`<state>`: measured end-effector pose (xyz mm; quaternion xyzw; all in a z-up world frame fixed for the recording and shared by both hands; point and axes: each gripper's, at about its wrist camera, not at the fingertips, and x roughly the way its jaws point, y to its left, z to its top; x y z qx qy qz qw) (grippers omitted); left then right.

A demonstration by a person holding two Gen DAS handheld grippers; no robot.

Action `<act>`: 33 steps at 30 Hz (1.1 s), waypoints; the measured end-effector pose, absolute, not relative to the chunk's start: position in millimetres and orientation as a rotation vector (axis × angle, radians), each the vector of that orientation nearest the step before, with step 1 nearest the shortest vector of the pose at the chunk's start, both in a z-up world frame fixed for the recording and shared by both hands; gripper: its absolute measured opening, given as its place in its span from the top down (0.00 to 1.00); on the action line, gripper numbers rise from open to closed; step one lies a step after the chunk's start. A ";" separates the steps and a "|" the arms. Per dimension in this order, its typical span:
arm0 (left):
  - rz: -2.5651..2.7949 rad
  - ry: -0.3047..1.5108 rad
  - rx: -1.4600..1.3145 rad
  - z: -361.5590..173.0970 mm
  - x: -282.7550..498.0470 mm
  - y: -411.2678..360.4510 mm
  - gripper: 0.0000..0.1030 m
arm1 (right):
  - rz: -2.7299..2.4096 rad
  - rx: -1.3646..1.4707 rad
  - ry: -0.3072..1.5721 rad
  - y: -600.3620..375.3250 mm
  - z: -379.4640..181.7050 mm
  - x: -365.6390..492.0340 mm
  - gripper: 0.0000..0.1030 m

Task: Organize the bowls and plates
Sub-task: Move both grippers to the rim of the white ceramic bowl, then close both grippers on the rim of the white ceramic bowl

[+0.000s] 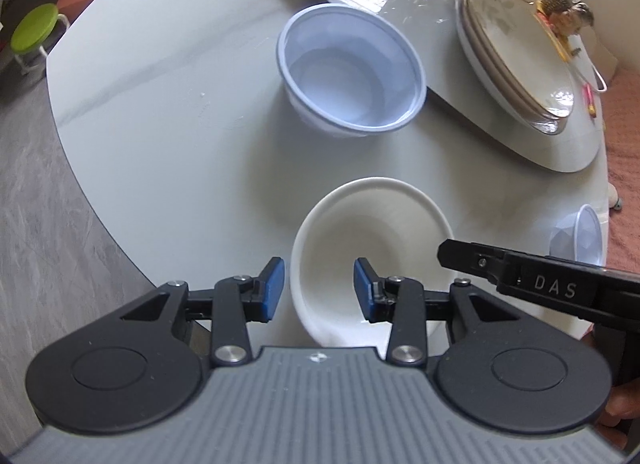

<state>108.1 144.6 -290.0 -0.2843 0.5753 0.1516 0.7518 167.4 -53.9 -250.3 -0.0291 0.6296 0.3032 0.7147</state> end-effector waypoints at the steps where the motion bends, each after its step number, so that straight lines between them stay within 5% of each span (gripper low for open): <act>1: 0.337 1.261 -0.621 -292.0 108.2 145.3 0.58 | 0.674 -0.080 1.390 -53.1 -251.7 167.3 0.73; 8: 0.352 1.257 -0.651 -291.8 105.7 149.6 0.82 | 0.708 -0.054 1.409 -53.8 -252.6 172.2 0.88; 33: 0.250 1.249 -0.587 -268.9 146.6 136.4 0.84 | 0.644 -0.002 1.382 -79.5 -240.4 187.7 0.88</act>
